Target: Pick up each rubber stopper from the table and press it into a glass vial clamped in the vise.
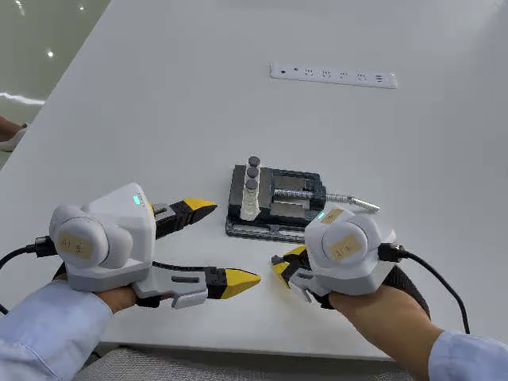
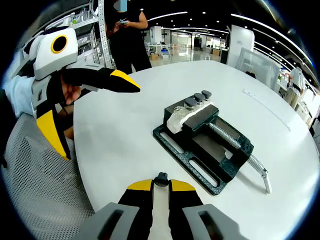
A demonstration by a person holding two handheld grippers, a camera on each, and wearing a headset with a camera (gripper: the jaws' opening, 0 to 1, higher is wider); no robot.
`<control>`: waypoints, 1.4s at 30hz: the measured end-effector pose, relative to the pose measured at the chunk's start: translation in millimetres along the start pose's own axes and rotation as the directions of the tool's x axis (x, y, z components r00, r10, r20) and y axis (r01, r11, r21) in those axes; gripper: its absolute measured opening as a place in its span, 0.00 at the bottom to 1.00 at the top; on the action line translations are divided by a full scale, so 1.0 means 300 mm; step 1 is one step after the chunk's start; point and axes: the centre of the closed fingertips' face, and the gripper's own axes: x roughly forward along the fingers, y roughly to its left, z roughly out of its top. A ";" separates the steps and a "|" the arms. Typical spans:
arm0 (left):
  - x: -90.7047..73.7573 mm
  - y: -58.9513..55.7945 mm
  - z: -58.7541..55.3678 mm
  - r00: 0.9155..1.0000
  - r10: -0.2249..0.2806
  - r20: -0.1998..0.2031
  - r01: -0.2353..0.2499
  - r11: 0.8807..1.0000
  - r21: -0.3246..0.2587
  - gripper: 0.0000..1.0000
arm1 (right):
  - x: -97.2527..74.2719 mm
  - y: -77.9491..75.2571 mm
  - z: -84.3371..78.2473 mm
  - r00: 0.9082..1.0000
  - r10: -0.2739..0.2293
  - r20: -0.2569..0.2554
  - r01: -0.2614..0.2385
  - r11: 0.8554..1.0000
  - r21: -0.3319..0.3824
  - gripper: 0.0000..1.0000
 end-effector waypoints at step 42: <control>0.057 -0.067 0.101 0.991 -0.112 0.077 0.090 0.965 0.248 0.16 | -0.230 0.099 0.252 0.833 0.352 -0.427 -0.378 0.925 0.024 0.07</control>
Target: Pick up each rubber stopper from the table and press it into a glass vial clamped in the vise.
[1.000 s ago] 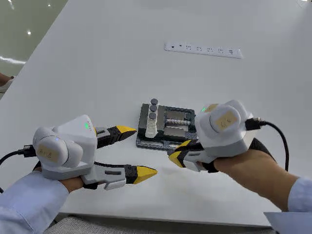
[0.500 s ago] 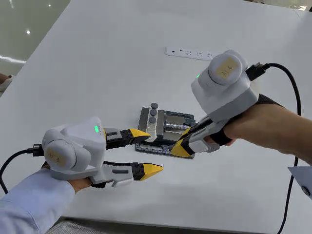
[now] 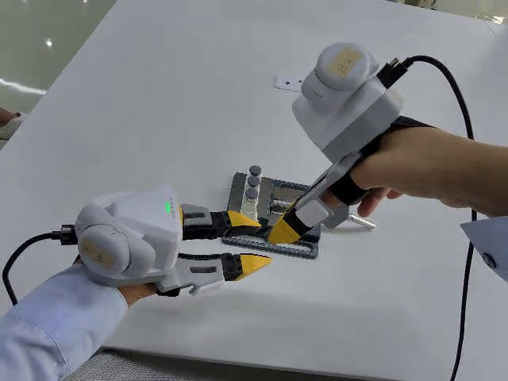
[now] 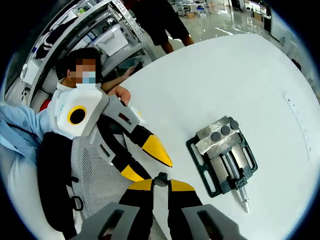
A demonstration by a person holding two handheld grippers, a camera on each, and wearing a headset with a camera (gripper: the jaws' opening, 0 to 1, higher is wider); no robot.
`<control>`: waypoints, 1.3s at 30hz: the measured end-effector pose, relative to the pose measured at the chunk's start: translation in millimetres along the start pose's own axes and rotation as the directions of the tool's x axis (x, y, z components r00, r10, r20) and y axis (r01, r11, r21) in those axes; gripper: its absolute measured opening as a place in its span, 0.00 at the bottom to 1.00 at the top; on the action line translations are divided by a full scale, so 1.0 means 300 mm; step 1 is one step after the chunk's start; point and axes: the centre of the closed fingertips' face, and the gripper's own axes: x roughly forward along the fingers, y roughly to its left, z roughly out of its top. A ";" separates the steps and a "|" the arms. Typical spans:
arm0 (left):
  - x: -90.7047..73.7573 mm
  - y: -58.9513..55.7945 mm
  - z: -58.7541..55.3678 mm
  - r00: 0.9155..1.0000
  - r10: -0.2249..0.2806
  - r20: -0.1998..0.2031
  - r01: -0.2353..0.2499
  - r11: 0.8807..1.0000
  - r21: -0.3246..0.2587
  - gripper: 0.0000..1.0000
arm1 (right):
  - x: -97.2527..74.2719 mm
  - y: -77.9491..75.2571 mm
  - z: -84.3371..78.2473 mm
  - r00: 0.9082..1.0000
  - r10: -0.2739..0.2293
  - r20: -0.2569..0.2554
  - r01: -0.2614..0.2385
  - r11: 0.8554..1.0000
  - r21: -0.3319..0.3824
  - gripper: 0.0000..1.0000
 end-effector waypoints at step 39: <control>-0.004 0.000 -0.001 1.000 -0.006 -0.010 0.006 0.999 0.033 0.03 | 0.020 0.016 0.008 1.000 0.012 -0.029 -0.018 0.974 -0.224 0.09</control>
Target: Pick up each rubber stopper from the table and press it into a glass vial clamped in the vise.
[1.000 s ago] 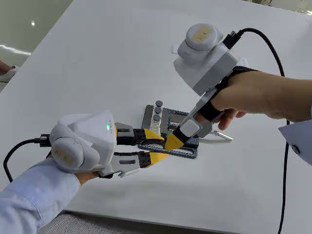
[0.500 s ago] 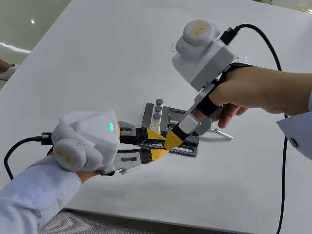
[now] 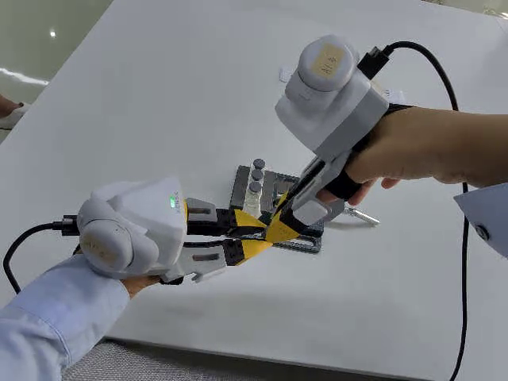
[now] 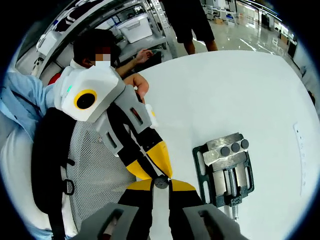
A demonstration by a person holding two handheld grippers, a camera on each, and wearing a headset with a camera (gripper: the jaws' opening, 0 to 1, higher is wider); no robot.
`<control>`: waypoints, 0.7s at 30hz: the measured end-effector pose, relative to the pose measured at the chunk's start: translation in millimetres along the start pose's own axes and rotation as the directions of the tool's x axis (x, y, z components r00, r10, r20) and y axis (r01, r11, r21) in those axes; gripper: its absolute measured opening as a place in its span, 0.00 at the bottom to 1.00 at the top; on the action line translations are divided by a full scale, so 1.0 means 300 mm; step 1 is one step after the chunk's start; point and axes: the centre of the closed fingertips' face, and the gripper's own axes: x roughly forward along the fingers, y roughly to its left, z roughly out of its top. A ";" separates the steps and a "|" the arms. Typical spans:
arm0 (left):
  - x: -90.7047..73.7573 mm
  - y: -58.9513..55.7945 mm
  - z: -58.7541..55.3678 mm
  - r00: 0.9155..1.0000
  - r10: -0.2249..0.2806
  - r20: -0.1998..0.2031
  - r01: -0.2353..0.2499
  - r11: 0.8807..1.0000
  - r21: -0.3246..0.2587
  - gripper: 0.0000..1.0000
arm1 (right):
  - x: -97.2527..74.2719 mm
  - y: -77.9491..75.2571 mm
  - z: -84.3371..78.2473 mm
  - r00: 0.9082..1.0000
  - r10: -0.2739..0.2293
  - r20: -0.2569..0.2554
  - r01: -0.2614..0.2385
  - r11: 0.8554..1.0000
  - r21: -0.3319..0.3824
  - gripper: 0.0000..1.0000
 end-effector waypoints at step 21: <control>-0.022 -0.001 0.006 0.995 -0.035 0.097 0.060 0.962 -0.267 0.02 | -0.022 0.024 0.014 0.998 -0.058 0.035 0.066 0.957 -0.283 0.12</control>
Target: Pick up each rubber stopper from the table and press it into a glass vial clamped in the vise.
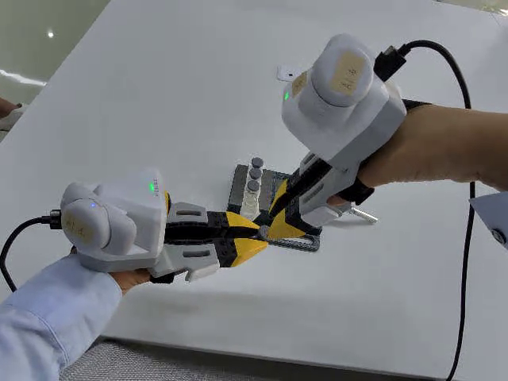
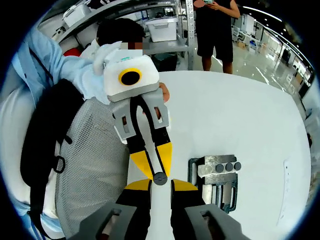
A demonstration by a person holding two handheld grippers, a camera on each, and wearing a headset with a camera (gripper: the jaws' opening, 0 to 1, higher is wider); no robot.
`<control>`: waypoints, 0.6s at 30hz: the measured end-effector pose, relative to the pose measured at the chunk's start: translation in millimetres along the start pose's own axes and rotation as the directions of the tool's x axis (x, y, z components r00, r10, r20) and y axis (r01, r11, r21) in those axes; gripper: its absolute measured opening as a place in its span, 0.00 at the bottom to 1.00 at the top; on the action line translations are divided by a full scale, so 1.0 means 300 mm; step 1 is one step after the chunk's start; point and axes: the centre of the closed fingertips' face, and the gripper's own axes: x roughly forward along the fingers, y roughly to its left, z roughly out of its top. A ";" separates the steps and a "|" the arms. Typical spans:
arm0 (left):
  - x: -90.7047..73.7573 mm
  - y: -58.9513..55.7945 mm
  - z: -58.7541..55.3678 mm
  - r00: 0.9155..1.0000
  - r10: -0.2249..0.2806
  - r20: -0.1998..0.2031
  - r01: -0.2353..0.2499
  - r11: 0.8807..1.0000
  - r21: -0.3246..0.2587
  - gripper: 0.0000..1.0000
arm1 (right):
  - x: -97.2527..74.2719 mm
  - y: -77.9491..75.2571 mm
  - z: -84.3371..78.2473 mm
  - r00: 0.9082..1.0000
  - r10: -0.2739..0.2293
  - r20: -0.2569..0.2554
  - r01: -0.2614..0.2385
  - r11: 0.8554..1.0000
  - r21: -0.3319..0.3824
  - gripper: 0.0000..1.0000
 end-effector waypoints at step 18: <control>-0.007 -0.023 0.020 0.998 -0.042 0.036 0.045 0.994 -0.097 0.02 | -0.011 0.007 0.016 1.000 -0.026 0.003 0.026 0.973 -0.231 0.09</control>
